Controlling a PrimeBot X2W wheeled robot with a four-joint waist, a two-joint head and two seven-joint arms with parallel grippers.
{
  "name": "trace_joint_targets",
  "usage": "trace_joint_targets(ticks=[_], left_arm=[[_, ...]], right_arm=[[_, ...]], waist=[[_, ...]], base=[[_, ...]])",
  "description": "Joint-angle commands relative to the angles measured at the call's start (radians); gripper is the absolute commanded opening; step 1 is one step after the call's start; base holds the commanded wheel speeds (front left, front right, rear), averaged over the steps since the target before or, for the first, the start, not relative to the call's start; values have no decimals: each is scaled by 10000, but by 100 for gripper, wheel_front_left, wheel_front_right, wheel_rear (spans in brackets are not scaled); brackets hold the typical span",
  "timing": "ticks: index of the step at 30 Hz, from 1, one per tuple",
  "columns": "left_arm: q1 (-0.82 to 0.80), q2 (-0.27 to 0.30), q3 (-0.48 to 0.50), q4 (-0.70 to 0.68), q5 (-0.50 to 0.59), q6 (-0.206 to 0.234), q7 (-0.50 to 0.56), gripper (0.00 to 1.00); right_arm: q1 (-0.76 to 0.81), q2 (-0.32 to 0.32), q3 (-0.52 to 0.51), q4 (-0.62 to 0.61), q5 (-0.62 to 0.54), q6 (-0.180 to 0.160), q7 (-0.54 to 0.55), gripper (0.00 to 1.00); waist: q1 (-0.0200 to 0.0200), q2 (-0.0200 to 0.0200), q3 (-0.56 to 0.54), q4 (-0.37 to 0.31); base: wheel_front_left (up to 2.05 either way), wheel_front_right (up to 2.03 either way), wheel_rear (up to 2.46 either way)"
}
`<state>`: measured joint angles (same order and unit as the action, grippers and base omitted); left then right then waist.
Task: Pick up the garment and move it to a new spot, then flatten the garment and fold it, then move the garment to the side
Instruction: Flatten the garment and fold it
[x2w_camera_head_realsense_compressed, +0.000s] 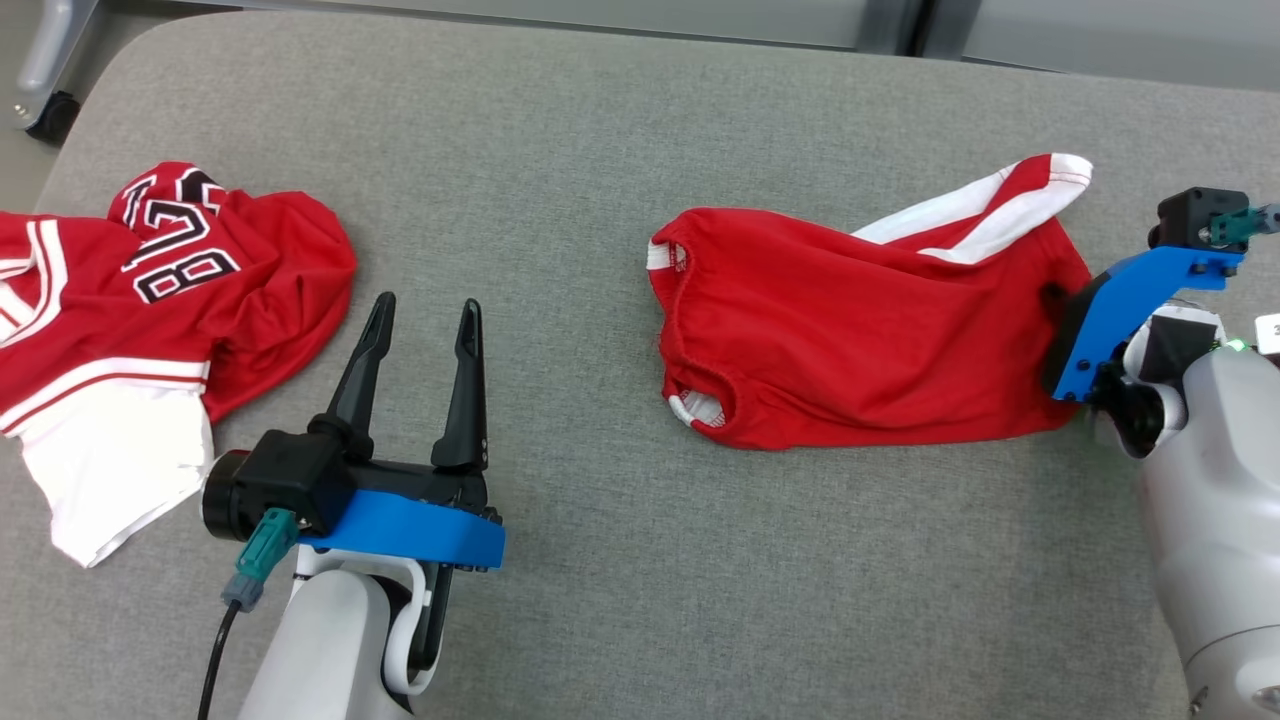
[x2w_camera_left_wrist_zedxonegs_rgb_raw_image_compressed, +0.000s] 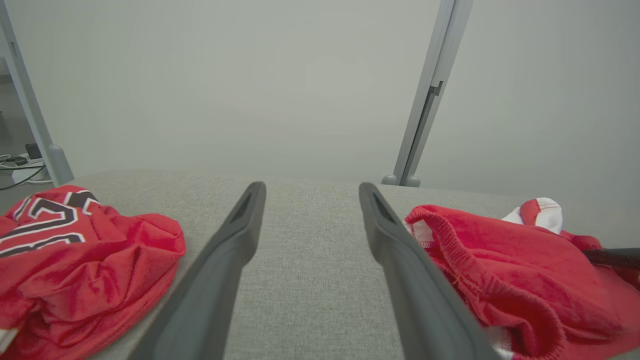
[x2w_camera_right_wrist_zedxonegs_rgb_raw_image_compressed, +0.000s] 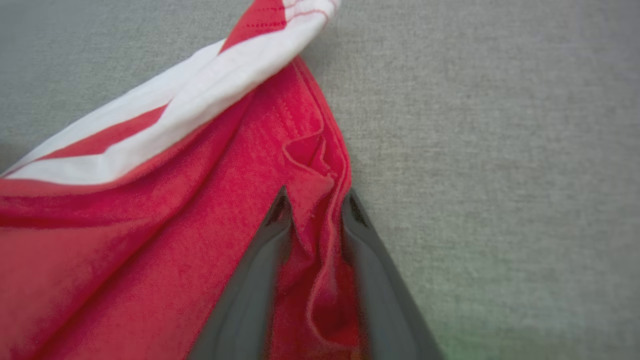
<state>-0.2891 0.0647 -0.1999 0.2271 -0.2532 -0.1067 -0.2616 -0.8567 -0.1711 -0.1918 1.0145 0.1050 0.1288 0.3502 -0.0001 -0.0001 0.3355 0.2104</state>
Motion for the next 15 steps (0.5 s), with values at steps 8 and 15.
trace_joint_targets(ticks=[8,15], left_arm=[[64,-38,151,76,220,-152,-48,100],[253,-4,231,84,289,-188,-48,100]], right_arm=[[439,53,-389,162,185,11,-1438,0],[1248,-426,-1284,-260,56,17,-2812,0]], waist=[[1,1,-201,-505],[1,1,-611,-988]], base=[[0,0,0],[0,0,0]])
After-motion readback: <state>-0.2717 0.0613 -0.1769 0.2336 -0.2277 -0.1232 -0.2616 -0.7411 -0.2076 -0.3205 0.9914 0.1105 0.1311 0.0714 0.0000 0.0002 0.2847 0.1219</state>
